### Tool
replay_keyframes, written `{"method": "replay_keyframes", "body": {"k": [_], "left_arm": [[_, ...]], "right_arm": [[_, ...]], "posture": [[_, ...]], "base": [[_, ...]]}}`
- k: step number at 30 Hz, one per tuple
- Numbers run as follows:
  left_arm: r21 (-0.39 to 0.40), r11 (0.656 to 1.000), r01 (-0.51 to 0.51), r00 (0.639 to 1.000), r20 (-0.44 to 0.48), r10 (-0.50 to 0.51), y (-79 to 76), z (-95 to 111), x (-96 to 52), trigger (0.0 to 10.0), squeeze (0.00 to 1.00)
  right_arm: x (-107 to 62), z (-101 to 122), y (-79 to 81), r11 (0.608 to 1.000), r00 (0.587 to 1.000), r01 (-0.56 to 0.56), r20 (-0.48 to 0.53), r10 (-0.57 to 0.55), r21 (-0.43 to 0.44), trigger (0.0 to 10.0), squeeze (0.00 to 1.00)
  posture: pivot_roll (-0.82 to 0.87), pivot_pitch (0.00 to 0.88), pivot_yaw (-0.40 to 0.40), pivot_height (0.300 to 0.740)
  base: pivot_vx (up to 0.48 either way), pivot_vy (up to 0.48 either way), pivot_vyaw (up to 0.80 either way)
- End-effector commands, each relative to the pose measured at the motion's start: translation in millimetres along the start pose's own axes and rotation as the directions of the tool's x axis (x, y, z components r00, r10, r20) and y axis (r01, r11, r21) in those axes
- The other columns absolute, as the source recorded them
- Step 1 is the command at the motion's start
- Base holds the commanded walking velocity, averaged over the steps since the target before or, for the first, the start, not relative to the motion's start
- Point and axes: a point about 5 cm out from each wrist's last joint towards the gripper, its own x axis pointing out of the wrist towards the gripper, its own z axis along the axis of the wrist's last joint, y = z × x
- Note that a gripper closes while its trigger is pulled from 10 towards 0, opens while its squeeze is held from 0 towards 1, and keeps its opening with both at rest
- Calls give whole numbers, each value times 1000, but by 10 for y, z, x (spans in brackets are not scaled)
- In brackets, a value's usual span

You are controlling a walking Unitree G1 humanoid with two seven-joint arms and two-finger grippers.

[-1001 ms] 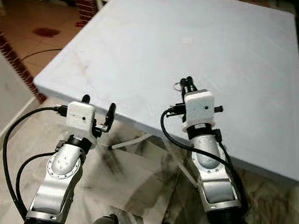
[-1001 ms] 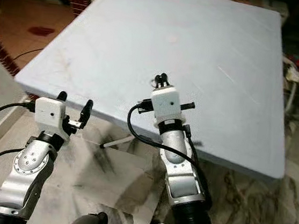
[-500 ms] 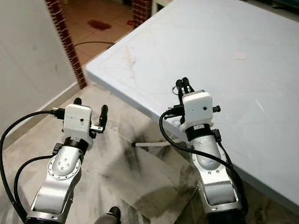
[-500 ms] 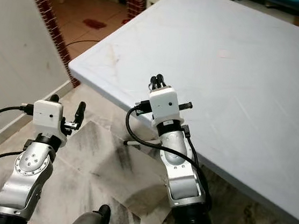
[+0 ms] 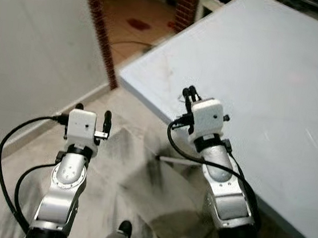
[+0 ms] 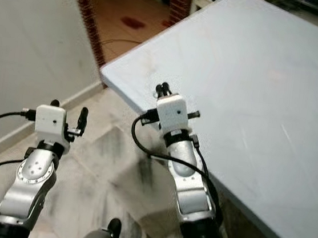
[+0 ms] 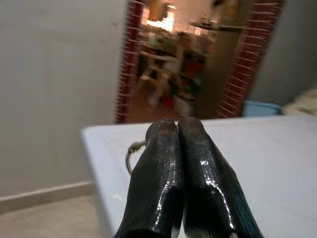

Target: Hang keys on a hook

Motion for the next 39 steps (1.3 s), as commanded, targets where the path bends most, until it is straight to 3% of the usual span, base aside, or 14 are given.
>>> {"method": "replay_keyframes", "body": {"k": [1,29,39], "left_arm": [[6,1000,-8,1000,-18,8,10,-43,-22,10000,0],[10,1000,-27,999,-47,27,34,-111,-32,10000,0],[-17,1000,-2,1000,-18,2,77,-49,-12,10000,0]], "right_arm": [[-13,24,-8,1000,1000,-5,9,5,5,10000,0],[-35,36,37,999,999,-41,15,41,35,10000,0],[-16,38,38,998,999,-26,20,25,64,10000,0]], "posture": [[-12,158,22,740],[-8,158,16,740],[3,152,25,740]], "base": [[0,0,800],[0,0,799],[0,0,0]]}}
